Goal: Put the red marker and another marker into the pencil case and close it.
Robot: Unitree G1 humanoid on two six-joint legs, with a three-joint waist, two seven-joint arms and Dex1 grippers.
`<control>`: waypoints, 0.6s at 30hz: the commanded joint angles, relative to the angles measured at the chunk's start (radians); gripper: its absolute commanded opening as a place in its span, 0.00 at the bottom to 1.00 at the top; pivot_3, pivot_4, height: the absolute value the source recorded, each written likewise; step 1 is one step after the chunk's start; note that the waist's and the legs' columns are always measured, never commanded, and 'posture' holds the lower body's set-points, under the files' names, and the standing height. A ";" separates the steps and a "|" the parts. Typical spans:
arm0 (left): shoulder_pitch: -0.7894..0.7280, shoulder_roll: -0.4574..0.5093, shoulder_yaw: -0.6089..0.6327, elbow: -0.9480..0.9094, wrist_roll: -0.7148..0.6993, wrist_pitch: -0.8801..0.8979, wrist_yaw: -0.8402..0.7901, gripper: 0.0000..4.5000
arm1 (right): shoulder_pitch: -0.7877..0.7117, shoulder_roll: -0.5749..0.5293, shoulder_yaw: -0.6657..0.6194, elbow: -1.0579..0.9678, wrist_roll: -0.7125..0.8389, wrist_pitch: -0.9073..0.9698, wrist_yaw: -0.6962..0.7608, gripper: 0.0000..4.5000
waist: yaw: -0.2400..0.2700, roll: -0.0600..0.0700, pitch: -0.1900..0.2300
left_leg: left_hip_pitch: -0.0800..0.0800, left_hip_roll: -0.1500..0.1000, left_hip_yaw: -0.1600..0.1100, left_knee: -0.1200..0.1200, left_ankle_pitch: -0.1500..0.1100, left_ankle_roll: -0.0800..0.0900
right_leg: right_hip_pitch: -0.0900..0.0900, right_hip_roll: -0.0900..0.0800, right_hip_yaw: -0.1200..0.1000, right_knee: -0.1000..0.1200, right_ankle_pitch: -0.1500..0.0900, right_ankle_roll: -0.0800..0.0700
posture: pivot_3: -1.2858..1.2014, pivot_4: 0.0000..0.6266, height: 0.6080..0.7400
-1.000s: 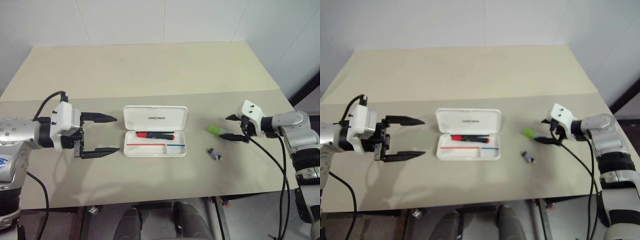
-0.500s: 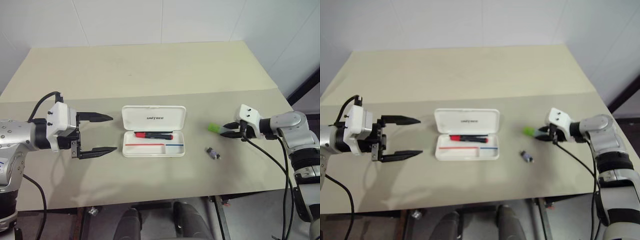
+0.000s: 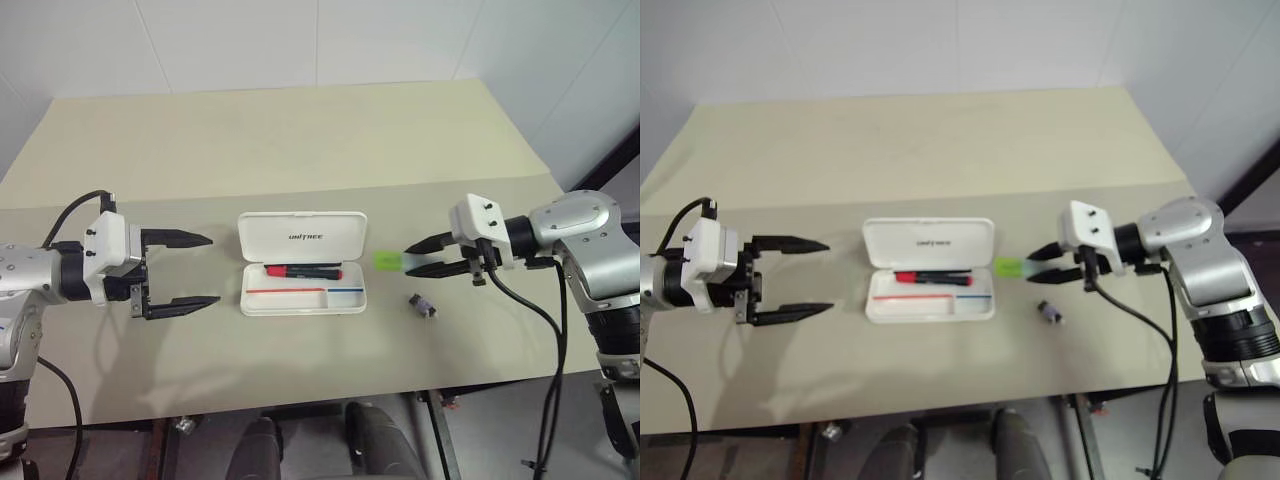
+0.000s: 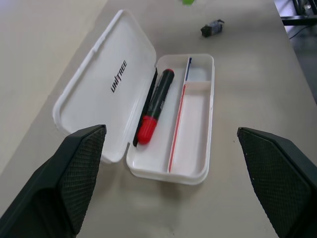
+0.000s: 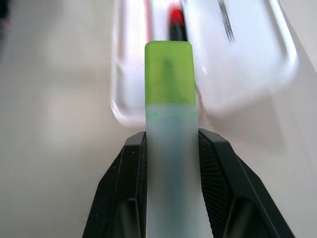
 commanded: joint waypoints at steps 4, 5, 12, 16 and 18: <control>0.072 0.048 0.070 0.029 0.016 -0.058 -0.025 1.00 | -0.034 0.107 0.088 -0.147 0.004 0.151 -0.098 0.24 | -0.001 0.000 0.000 | 0.000 0.000 0.000 0.000 0.000 0.000 | 0.000 0.000 0.000 0.000 -0.008 -0.015 | 0.52 0.24 1.00; 0.084 0.052 0.078 0.033 0.016 -0.064 -0.025 1.00 | -0.038 0.129 0.104 -0.163 0.001 0.174 -0.117 0.24 | 0.000 0.000 0.000 | 0.000 0.000 0.000 0.000 0.000 0.000 | -0.001 0.000 0.000 0.000 -0.008 -0.015 | 0.52 0.24 1.00; 0.175 0.050 0.131 -0.006 0.006 -0.058 -0.002 1.00 | -0.061 0.277 0.260 -0.217 -0.063 0.263 -0.231 0.24 | 0.001 -0.001 -0.001 | -0.001 0.001 0.000 -0.001 -0.001 0.000 | -0.002 0.000 -0.001 0.000 -0.008 -0.015 | 0.52 0.24 1.00; 0.196 0.053 0.144 -0.025 -0.002 -0.049 0.010 1.00 | -0.096 0.333 0.300 -0.189 -0.090 0.279 -0.267 0.24 | 0.001 -0.002 -0.001 | -0.001 0.000 0.000 -0.001 -0.001 0.000 | -0.002 -0.001 -0.001 0.000 -0.008 -0.016 | 0.52 0.24 1.00; 0.199 0.054 0.146 -0.028 -0.001 -0.046 0.015 1.00 | -0.112 0.357 0.311 -0.170 -0.097 0.277 -0.277 0.24 | 0.002 -0.002 -0.001 | -0.001 0.000 0.000 -0.001 -0.001 0.000 | -0.002 -0.001 -0.001 0.000 -0.008 -0.016 | 0.52 0.24 1.00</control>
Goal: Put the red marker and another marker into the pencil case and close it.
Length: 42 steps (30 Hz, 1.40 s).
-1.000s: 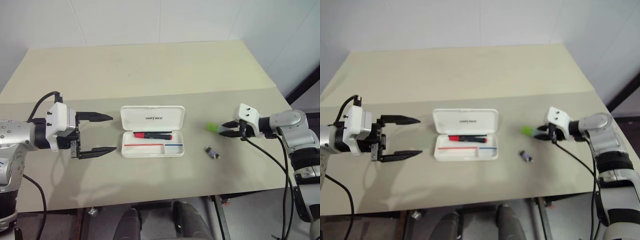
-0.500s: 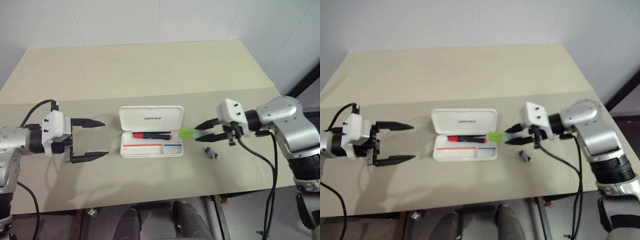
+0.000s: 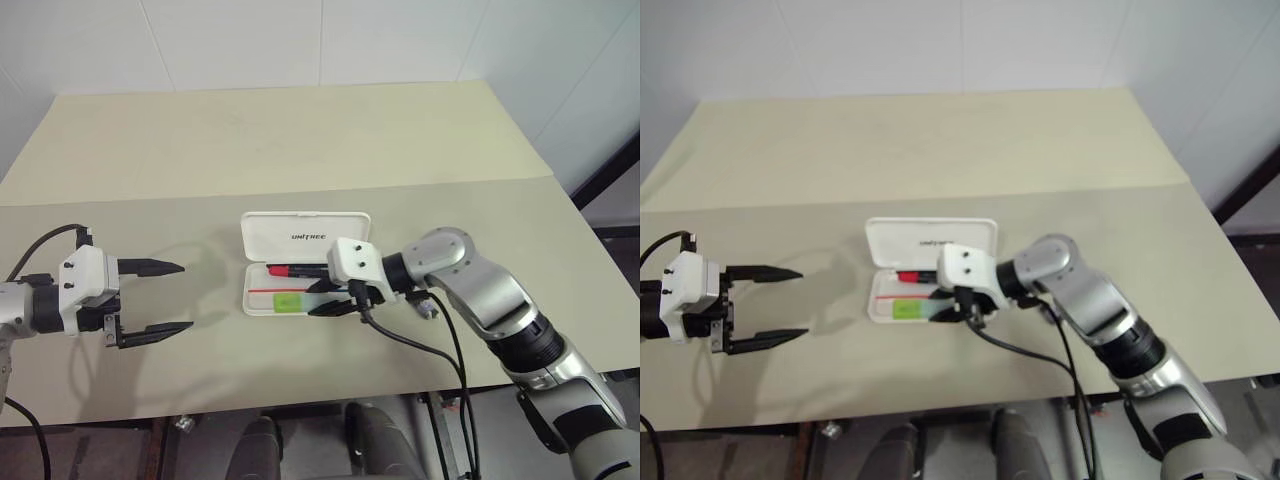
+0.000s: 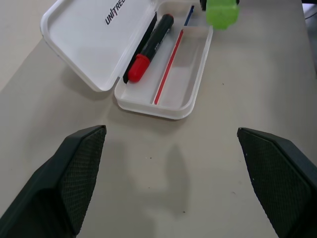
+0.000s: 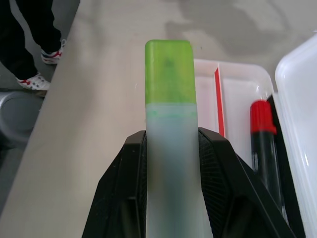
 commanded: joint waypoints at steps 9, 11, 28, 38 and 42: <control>0.015 0.007 0.037 -0.058 -0.016 0.021 0.037 1.00 | -0.091 0.140 0.078 0.106 -0.062 -0.045 -0.040 0.24 | -0.003 0.000 0.000 | 0.000 0.000 0.000 -0.003 0.000 0.000 | -0.001 0.000 0.000 0.001 0.002 0.003 | 0.52 0.24 1.00; 0.020 0.005 0.039 -0.063 -0.016 0.024 0.042 1.00 | -0.102 0.164 0.090 0.128 -0.072 -0.047 -0.048 0.24 | -0.004 0.000 0.000 | 0.000 0.000 0.000 -0.004 0.000 0.000 | -0.002 0.000 -0.001 0.002 0.002 0.004 | 0.52 0.24 1.00; 0.026 0.004 0.034 -0.077 -0.021 0.030 0.065 1.00 | -0.132 0.258 0.109 0.293 -0.151 -0.115 -0.074 0.24 | -0.004 -0.001 -0.001 | 0.000 0.001 0.000 -0.009 0.000 0.000 | -0.005 0.001 -0.001 0.003 0.004 0.007 | 0.52 0.24 1.00; 0.018 0.006 0.029 -0.073 -0.018 0.027 0.066 1.00 | -0.125 0.226 0.102 0.311 -0.168 -0.153 -0.036 0.55 | -0.004 -0.001 -0.001 | -0.001 0.001 0.000 -0.010 0.000 0.000 | -0.007 0.001 -0.001 0.003 0.005 0.010 | 0.52 0.24 1.00; 0.010 0.005 0.021 -0.070 -0.016 0.027 0.067 1.00 | -0.134 0.226 0.088 0.319 -0.170 -0.162 -0.034 0.86 | -0.004 -0.001 -0.001 | -0.001 0.001 0.000 -0.010 0.000 0.000 | -0.007 0.001 -0.001 0.003 0.005 0.010 | 0.52 0.24 1.00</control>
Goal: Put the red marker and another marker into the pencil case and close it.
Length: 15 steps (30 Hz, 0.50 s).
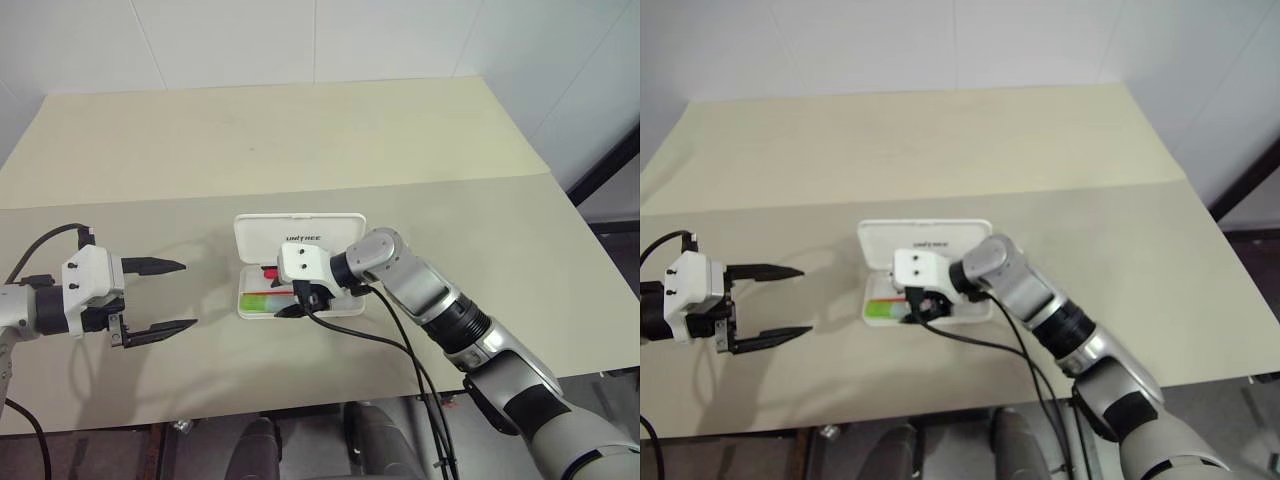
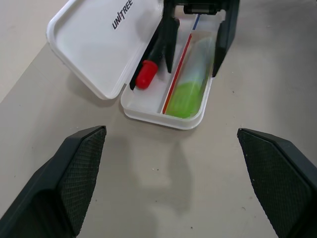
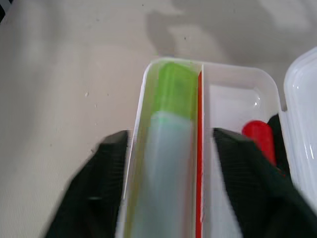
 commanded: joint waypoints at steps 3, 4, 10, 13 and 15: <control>-0.021 0.003 0.010 -0.021 -0.013 -0.004 0.008 1.00 | -0.032 0.010 -0.051 -0.013 0.014 -0.022 -0.007 0.99 | 0.000 0.000 0.000 | 0.000 0.000 0.000 0.000 0.000 0.000 | 0.000 0.000 0.000 0.000 0.000 0.000 | 0.52 0.24 1.00; -0.024 0.003 0.008 -0.020 -0.012 -0.004 0.008 1.00 | -0.036 0.013 -0.061 -0.013 0.020 -0.022 -0.010 0.99 | 0.000 0.000 0.000 | 0.000 0.000 0.000 0.000 0.000 0.000 | 0.000 0.000 0.000 0.000 0.000 0.000 | 0.52 0.24 1.00; -0.053 -0.006 -0.031 -0.022 -0.012 0.000 0.011 1.00 | -0.022 -0.050 -0.162 -0.109 0.115 0.026 0.056 0.99 | 0.003 0.000 0.000 | -0.001 0.000 0.000 0.000 0.000 0.000 | -0.001 0.000 0.000 0.001 0.000 0.000 | 0.52 0.24 1.00; -0.070 -0.012 -0.056 -0.029 -0.017 0.004 0.012 1.00 | 0.017 -0.122 -0.197 -0.183 0.155 0.088 0.079 0.99 | 0.005 0.000 0.000 | -0.002 0.000 0.000 0.000 0.000 0.000 | -0.002 0.000 0.000 0.001 0.000 0.000 | 0.52 0.24 1.00; -0.094 -0.021 -0.088 -0.032 -0.021 0.006 0.011 1.00 | 0.061 -0.197 -0.248 -0.255 0.193 0.172 0.081 0.99 | 0.012 -0.001 -0.001 | -0.002 0.000 0.000 0.000 0.000 0.000 | -0.002 0.000 0.000 0.001 0.000 0.000 | 0.52 0.24 1.00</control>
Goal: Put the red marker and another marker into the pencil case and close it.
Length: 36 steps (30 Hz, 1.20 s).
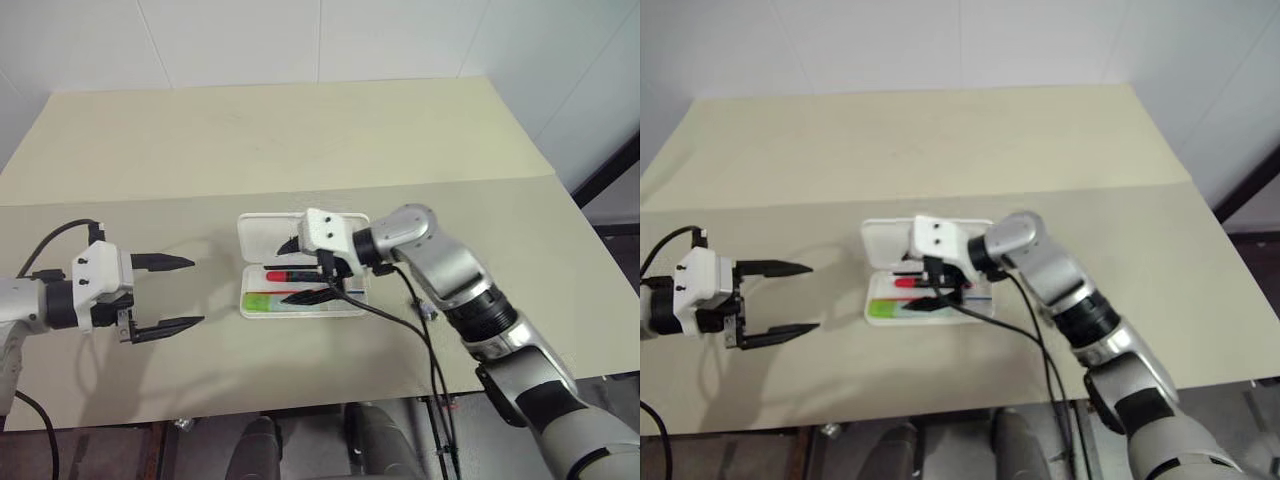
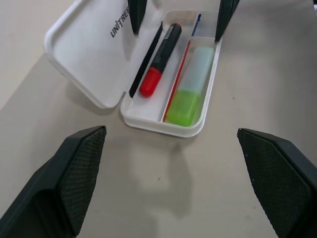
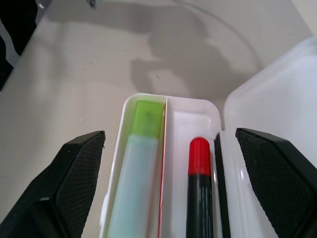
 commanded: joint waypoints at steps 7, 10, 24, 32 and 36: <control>-0.126 -0.058 -0.124 0.008 -0.008 -0.010 -0.010 1.00 | 0.161 -0.293 -0.248 -0.290 0.148 0.395 -0.076 0.99 | 0.018 0.000 0.000 | 0.000 0.000 0.001 0.000 0.000 0.000 | 0.000 0.001 0.001 0.000 0.000 0.000 | 0.52 0.24 1.00; -0.173 -0.080 -0.167 0.040 0.003 -0.022 -0.024 1.00 | 0.227 -0.412 -0.274 -0.333 0.142 0.433 -0.094 0.99 | 0.021 0.000 0.000 | 0.000 0.000 0.001 0.000 0.000 0.000 | 0.000 0.001 0.001 -0.001 -0.001 -0.001 | 0.52 0.24 1.00; -0.310 -0.152 -0.279 0.164 0.042 -0.088 -0.072 1.00 | 0.457 -0.611 -0.302 -0.463 0.147 0.536 -0.213 0.99 | 0.021 -0.001 0.000 | -0.001 0.000 0.003 0.001 0.000 0.000 | 0.000 0.001 0.003 -0.002 0.001 0.001 | 0.52 0.24 1.00; -0.304 -0.153 -0.276 0.163 0.043 -0.090 -0.069 1.00 | 0.541 -0.608 -0.272 -0.464 0.133 0.518 -0.286 0.99 | 0.021 -0.001 0.000 | -0.001 0.000 0.003 0.003 0.000 0.000 | 0.000 0.001 0.003 -0.002 0.000 0.000 | 0.52 0.24 1.00; -0.301 -0.151 -0.273 0.161 0.043 -0.090 -0.066 1.00 | 0.506 -0.576 -0.248 -0.447 0.136 0.522 -0.320 0.71 | 0.021 -0.001 0.000 | -0.001 0.000 0.003 0.006 0.000 0.000 | 0.000 0.001 0.003 -0.002 -0.001 -0.002 | 0.52 0.24 1.00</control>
